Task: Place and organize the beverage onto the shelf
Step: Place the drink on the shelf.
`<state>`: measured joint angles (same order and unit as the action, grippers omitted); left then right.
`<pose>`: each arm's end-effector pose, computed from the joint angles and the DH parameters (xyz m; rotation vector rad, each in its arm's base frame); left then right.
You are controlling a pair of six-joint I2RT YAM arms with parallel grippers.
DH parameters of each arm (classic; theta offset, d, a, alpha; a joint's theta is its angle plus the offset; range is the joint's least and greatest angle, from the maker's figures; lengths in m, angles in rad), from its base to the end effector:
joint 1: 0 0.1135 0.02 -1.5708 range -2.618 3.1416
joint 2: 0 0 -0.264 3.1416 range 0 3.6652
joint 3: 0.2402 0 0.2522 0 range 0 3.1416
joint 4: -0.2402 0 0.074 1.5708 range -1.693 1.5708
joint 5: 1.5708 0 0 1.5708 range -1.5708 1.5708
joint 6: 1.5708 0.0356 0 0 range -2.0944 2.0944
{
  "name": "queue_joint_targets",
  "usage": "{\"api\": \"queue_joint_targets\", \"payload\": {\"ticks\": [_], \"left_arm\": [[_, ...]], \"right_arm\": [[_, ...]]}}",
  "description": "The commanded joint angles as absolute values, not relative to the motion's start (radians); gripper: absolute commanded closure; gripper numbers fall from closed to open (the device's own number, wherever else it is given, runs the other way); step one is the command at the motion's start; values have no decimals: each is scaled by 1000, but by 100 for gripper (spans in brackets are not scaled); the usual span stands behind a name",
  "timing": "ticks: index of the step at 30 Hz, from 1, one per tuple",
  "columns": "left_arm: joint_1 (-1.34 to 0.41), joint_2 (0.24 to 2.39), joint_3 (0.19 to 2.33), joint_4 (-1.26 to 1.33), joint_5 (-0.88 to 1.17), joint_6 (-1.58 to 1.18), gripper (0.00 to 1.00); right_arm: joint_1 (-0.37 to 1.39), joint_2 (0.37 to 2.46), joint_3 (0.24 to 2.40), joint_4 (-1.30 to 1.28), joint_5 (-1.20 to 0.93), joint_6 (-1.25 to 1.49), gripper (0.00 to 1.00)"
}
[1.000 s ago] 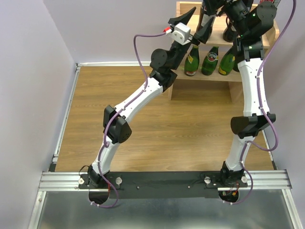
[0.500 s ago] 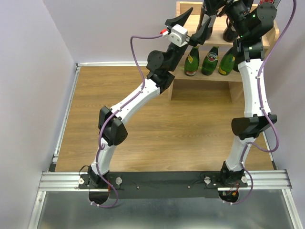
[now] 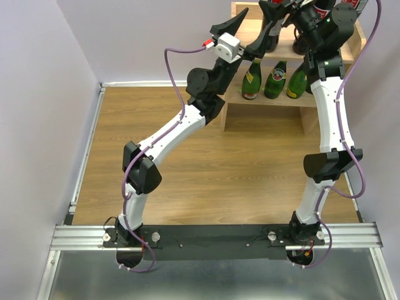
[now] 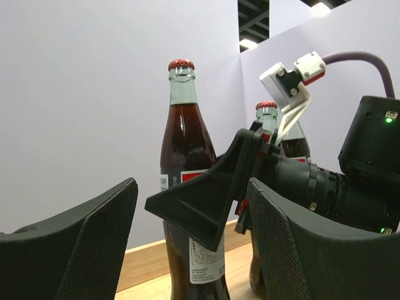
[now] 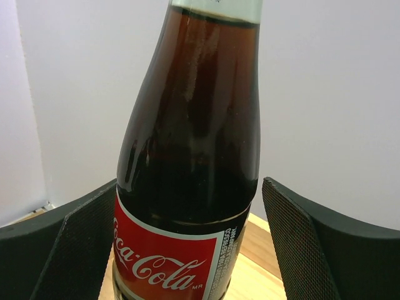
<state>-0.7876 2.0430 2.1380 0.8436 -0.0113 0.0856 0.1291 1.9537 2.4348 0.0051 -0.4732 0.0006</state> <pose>0.3128 -0.3137 0.5200 0.2626 0.5891 -0.6745 0.3960 0.0678 0.5743 -0.4947 1.0375 0.3715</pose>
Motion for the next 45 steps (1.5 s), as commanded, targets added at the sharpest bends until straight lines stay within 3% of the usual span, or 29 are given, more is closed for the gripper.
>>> {"api": "queue_joint_targets", "payload": {"ticks": [1,11,24,45], "left_arm": [[-793,1994,2125,879,-15,97,21],[-796,1999,2126,879,-23,98,21],[-798,1997,2131,879,-23,92,21],[-799,1977,2105,884,-26,95,21]], "right_arm": [[118,1924,2419,-9,-476,-3,4],[117,1917,2425,-9,-499,-2,5],[118,1907,2454,-9,-492,-2,16],[130,1884,2493,-9,-518,-2,21]]}}
